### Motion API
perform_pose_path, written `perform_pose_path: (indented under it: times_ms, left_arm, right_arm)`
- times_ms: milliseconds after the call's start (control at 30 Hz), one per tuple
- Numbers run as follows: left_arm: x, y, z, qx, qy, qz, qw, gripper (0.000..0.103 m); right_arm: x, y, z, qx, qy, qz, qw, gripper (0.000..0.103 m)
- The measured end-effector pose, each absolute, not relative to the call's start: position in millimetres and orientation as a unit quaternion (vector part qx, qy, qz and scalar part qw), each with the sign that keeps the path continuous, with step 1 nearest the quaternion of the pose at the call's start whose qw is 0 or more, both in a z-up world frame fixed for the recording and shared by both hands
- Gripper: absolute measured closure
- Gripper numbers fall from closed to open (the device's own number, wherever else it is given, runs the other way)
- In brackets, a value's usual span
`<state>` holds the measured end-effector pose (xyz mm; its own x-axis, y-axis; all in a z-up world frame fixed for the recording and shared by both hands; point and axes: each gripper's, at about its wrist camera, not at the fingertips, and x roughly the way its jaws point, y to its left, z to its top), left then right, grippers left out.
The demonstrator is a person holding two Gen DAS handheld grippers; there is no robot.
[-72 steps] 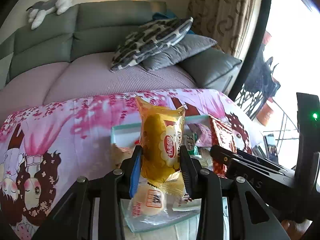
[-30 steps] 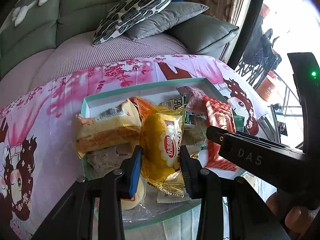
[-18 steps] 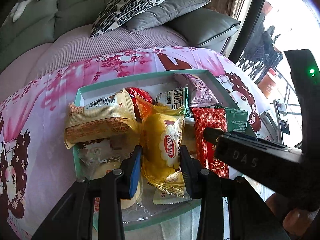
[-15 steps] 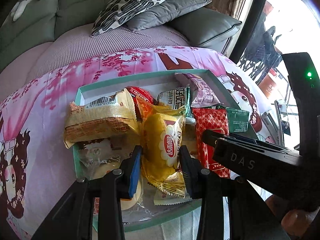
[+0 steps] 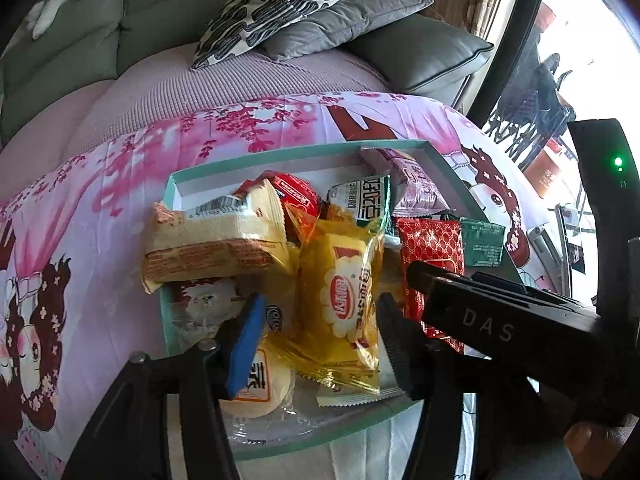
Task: Organize snacks
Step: 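Open the left tool to drop the bun pack while the right releases the cake pack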
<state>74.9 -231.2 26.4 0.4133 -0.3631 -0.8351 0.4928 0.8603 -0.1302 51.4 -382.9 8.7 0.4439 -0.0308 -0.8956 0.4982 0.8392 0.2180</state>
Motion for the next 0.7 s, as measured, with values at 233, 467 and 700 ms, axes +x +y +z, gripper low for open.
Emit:
perform_pose_path:
  times_ms: [233, 467, 700]
  left_arm:
    - [67, -229, 44, 0.073, 0.458, -0.26, 0.847, 0.029]
    - [61, -220, 62, 0.076, 0.436, -0.257, 0.859, 0.019]
    - [73, -175, 68, 0.037, 0.419, -0.168, 0.892, 0.0]
  right_arm:
    - [44, -388, 21, 0.24, 0.48, -0.169, 0.826, 0.011]
    - [39, -386, 34, 0.237, 0.462, -0.167, 0.838, 0.005]
    - [41, -381, 36, 0.224, 0.465, -0.166, 0.841, 0.002]
